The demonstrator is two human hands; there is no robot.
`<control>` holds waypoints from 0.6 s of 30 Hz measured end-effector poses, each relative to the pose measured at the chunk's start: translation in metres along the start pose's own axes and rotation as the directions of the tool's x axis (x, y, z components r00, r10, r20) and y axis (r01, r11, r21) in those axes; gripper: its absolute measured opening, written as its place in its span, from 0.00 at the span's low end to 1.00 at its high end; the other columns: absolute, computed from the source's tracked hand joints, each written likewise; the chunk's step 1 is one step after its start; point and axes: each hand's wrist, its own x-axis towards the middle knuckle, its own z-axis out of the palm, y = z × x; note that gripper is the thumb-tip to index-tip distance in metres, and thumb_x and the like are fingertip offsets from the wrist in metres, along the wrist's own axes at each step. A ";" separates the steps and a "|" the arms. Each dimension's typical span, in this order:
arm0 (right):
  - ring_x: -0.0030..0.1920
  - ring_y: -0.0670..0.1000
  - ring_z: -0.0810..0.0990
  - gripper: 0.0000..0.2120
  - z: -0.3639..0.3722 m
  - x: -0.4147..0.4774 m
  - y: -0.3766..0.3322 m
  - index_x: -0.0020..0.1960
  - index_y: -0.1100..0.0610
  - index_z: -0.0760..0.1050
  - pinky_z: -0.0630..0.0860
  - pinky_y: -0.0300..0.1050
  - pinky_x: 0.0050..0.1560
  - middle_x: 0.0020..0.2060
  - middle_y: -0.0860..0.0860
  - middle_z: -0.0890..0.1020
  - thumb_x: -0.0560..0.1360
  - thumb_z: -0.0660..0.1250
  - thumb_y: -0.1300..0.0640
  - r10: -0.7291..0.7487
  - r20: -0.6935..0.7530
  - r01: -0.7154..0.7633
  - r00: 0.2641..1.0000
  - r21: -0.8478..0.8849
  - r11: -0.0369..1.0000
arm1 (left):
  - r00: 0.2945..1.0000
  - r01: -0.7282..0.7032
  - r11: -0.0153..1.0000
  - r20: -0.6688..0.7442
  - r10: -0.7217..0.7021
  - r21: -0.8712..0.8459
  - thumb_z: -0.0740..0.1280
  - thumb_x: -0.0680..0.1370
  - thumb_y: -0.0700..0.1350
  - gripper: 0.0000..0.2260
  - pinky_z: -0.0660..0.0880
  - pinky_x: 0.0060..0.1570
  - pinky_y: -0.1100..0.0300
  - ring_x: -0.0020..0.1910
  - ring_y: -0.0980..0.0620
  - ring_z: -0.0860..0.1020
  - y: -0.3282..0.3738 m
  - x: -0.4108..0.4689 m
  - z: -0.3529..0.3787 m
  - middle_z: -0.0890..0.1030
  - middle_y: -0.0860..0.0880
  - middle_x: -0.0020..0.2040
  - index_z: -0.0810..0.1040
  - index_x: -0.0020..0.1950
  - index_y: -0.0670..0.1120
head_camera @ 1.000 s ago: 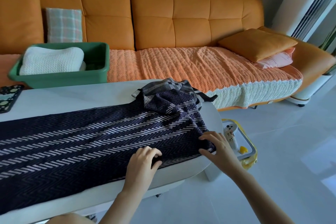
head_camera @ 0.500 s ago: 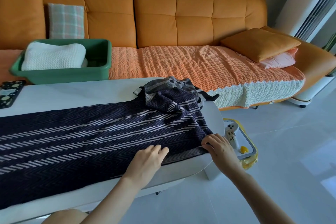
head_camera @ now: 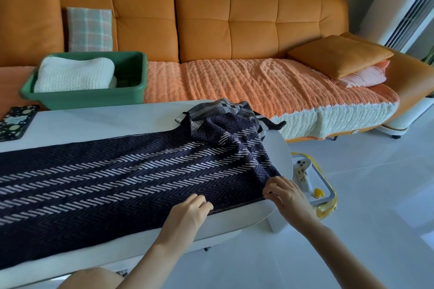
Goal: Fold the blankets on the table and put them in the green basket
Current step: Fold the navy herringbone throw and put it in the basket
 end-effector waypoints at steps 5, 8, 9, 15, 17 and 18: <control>0.41 0.48 0.77 0.18 -0.003 -0.001 -0.002 0.42 0.51 0.77 0.77 0.41 0.42 0.42 0.45 0.78 0.79 0.52 0.45 -0.035 0.011 0.035 0.999 -0.025 0.999 | 0.998 0.030 0.998 -0.053 -0.033 -0.062 0.78 0.51 0.31 0.23 0.67 0.23 0.69 0.33 0.58 0.73 0.008 -0.009 -0.004 0.74 0.56 0.35 0.81 0.40 0.49; 0.47 0.48 0.78 0.15 -0.008 -0.003 -0.012 0.46 0.50 0.79 0.78 0.45 0.48 0.48 0.45 0.80 0.78 0.56 0.45 -0.033 0.018 0.034 0.999 -0.057 0.998 | 0.996 0.046 0.999 -0.071 -0.047 -0.014 0.78 0.47 0.30 0.28 0.66 0.24 0.69 0.32 0.57 0.75 0.016 -0.012 -0.006 0.76 0.54 0.36 0.83 0.44 0.48; 0.51 0.48 0.78 0.14 -0.007 -0.004 -0.018 0.50 0.50 0.80 0.77 0.46 0.52 0.52 0.45 0.80 0.77 0.57 0.47 -0.030 0.023 0.031 0.999 -0.047 0.998 | 0.996 0.051 0.999 -0.079 -0.052 -0.009 0.78 0.46 0.30 0.29 0.67 0.24 0.69 0.32 0.57 0.75 0.018 -0.013 -0.007 0.76 0.54 0.37 0.83 0.45 0.48; 0.71 0.43 0.63 0.21 0.016 -0.010 -0.080 0.71 0.50 0.67 0.57 0.40 0.72 0.71 0.42 0.67 0.81 0.50 0.47 -0.180 0.247 0.151 0.952 0.132 0.980 | 0.993 0.059 0.997 -0.104 -0.064 -0.046 0.78 0.53 0.32 0.27 0.72 0.28 0.67 0.35 0.56 0.75 0.020 -0.019 -0.008 0.76 0.53 0.40 0.83 0.49 0.49; 0.73 0.43 0.60 0.22 0.022 -0.011 -0.086 0.71 0.49 0.67 0.55 0.41 0.73 0.72 0.41 0.65 0.82 0.48 0.46 -0.163 0.256 0.136 0.953 0.120 0.983 | 0.991 0.045 0.997 -0.120 -0.052 -0.061 0.78 0.59 0.36 0.22 0.73 0.30 0.67 0.36 0.56 0.75 0.021 -0.020 -0.007 0.76 0.54 0.40 0.83 0.50 0.49; 0.73 0.43 0.60 0.21 0.023 -0.012 -0.087 0.71 0.49 0.67 0.56 0.42 0.73 0.72 0.41 0.65 0.82 0.48 0.46 -0.153 0.247 0.130 0.957 0.109 0.986 | 0.990 0.039 0.997 -0.130 -0.047 -0.069 0.77 0.62 0.38 0.19 0.74 0.30 0.66 0.36 0.56 0.76 0.022 -0.021 -0.007 0.76 0.54 0.40 0.83 0.51 0.49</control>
